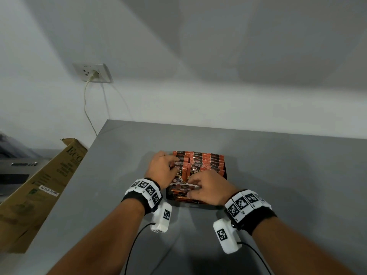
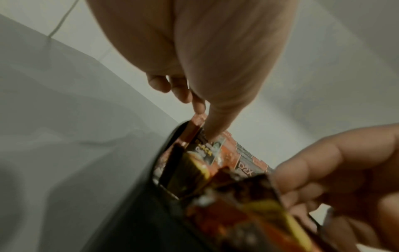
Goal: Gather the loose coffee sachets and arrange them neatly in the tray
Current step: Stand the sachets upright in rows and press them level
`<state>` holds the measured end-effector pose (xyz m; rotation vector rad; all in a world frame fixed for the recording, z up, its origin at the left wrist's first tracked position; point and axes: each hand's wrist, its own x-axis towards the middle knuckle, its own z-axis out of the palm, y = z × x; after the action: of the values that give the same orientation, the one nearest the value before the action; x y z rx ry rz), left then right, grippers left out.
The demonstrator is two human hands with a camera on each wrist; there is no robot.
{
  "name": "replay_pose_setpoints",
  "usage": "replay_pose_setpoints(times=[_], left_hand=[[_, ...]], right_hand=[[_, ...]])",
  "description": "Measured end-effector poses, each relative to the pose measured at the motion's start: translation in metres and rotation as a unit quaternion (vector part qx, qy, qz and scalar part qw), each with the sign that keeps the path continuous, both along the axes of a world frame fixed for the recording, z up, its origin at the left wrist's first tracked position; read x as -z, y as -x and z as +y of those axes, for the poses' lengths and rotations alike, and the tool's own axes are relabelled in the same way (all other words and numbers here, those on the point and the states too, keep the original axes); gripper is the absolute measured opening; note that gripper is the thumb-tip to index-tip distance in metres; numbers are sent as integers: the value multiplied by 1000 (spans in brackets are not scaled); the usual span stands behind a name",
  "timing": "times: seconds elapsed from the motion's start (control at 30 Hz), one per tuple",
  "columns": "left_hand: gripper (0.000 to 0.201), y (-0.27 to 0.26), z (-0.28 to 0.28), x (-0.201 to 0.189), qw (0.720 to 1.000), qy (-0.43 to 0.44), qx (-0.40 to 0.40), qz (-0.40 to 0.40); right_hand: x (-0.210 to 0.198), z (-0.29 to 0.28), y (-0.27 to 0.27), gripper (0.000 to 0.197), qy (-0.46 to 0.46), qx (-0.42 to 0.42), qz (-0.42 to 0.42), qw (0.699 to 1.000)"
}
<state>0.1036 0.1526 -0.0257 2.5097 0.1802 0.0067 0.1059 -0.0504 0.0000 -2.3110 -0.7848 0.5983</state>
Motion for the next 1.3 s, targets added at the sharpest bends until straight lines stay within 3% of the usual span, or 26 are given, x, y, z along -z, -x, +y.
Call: replay_pose_setpoints(times=[0.13, 0.33, 0.5, 0.77, 0.93, 1.1, 1.3], left_hand=[[40, 20, 2, -12, 997, 62, -31, -15], [50, 65, 1, -4, 989, 131, -53, 42], [47, 83, -10, 2, 982, 169, -70, 43], [41, 89, -17, 3, 986, 153, -72, 11], [38, 91, -17, 9, 983, 162, -81, 9], [32, 91, -16, 11, 984, 156, -86, 9], [44, 84, -19, -7, 976, 196, -93, -23]], right_hand=[[5, 9, -2, 38, 21, -17, -1, 1000], [8, 15, -6, 28, 39, -21, 4, 999], [7, 18, -4, 18, 33, -20, -28, 999], [14, 21, 2, 16, 52, -33, -154, 986], [20, 21, 7, 20, 96, -35, -167, 981], [15, 15, 5, 21, 46, 2, -174, 984], [-15, -3, 7, 9, -67, 104, -69, 990]])
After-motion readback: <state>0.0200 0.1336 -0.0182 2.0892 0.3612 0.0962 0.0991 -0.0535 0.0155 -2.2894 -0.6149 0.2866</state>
